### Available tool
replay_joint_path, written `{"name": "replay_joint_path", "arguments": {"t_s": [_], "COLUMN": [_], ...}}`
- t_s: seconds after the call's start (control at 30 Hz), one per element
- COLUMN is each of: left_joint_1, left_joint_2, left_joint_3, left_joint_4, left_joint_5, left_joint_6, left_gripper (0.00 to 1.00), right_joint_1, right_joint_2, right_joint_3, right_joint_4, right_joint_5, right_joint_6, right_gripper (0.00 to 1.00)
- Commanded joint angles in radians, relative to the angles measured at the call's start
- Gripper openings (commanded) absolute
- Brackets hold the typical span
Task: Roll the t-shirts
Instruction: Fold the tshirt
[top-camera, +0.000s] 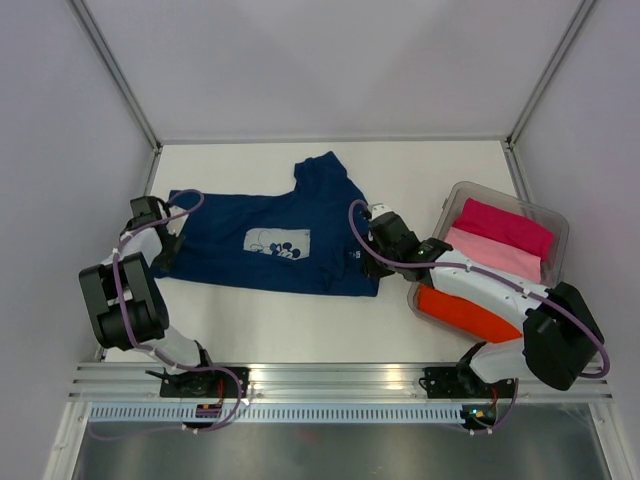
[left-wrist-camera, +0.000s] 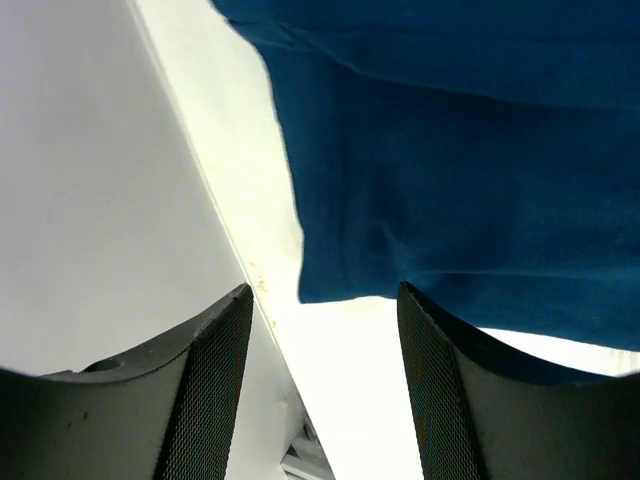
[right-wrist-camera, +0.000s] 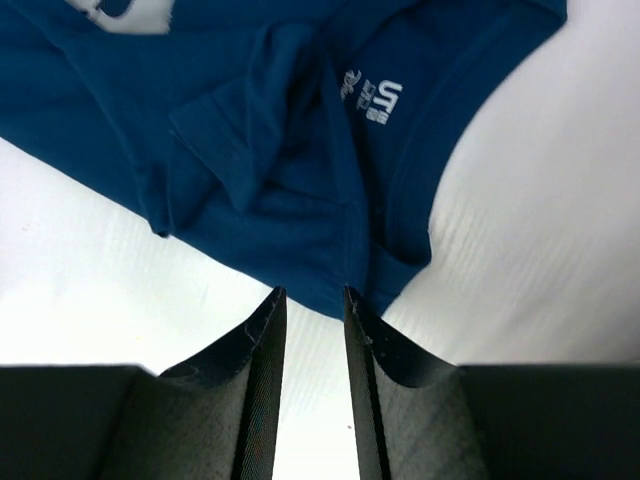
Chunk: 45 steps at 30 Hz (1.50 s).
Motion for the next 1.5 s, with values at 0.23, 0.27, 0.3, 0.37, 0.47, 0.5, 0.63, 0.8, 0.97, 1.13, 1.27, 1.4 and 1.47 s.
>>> {"name": "replay_joint_path", "arguments": {"t_s": [0.23, 0.27, 0.3, 0.37, 0.47, 0.5, 0.63, 0.8, 0.97, 1.13, 1.27, 1.4, 1.47], "left_joint_1": [0.003, 0.003, 0.003, 0.003, 0.003, 0.003, 0.005, 0.037, 0.124, 0.157, 0.160, 0.161, 0.160], "left_joint_2": [-0.127, -0.124, -0.110, -0.069, 0.041, 0.083, 0.189, 0.246, 0.214, 0.073, -0.035, -0.106, -0.107], "left_joint_3": [0.109, 0.118, 0.129, 0.152, 0.172, 0.172, 0.173, 0.115, 0.034, -0.081, -0.055, 0.040, 0.092], "left_joint_4": [-0.099, -0.101, -0.101, -0.099, -0.096, -0.089, -0.029, 0.023, 0.051, 0.022, -0.076, -0.150, -0.156], "left_joint_5": [0.026, 0.050, 0.064, 0.089, 0.098, 0.115, 0.111, 0.058, 0.035, 0.093, 0.181, 0.265, 0.285], "left_joint_6": [-0.060, -0.066, -0.075, -0.091, -0.107, -0.118, -0.135, -0.114, -0.060, -0.014, -0.028, -0.055, -0.078], "left_gripper": [0.54, 0.48, 0.36, 0.29, 0.24, 0.24, 0.25, 0.24, 0.24, 0.26, 0.37, 0.46, 0.47], "right_joint_1": [-0.002, -0.002, -0.002, -0.002, -0.002, -0.002, -0.003, -0.025, -0.045, -0.052, -0.052, -0.052, -0.054], "right_joint_2": [0.073, 0.094, 0.104, 0.124, 0.153, 0.168, 0.213, 0.248, 0.274, 0.265, 0.254, 0.211, 0.191], "right_joint_3": [0.029, 0.028, 0.027, 0.020, -0.017, -0.028, -0.068, -0.103, -0.146, -0.146, -0.120, -0.080, -0.074], "right_joint_4": [0.151, 0.162, 0.163, 0.176, 0.218, 0.229, 0.251, 0.200, 0.183, 0.162, 0.131, 0.070, 0.055], "right_joint_5": [-0.093, -0.089, -0.086, -0.078, -0.070, -0.070, 0.029, 0.100, 0.100, 0.114, 0.118, 0.141, 0.141], "right_joint_6": [0.065, 0.071, 0.076, 0.094, 0.138, 0.161, 0.212, 0.247, 0.255, 0.246, 0.212, 0.189, 0.183], "right_gripper": [0.33, 0.31, 0.29, 0.23, 0.16, 0.15, 0.08, 0.05, 0.04, 0.04, 0.04, 0.04, 0.04]}}
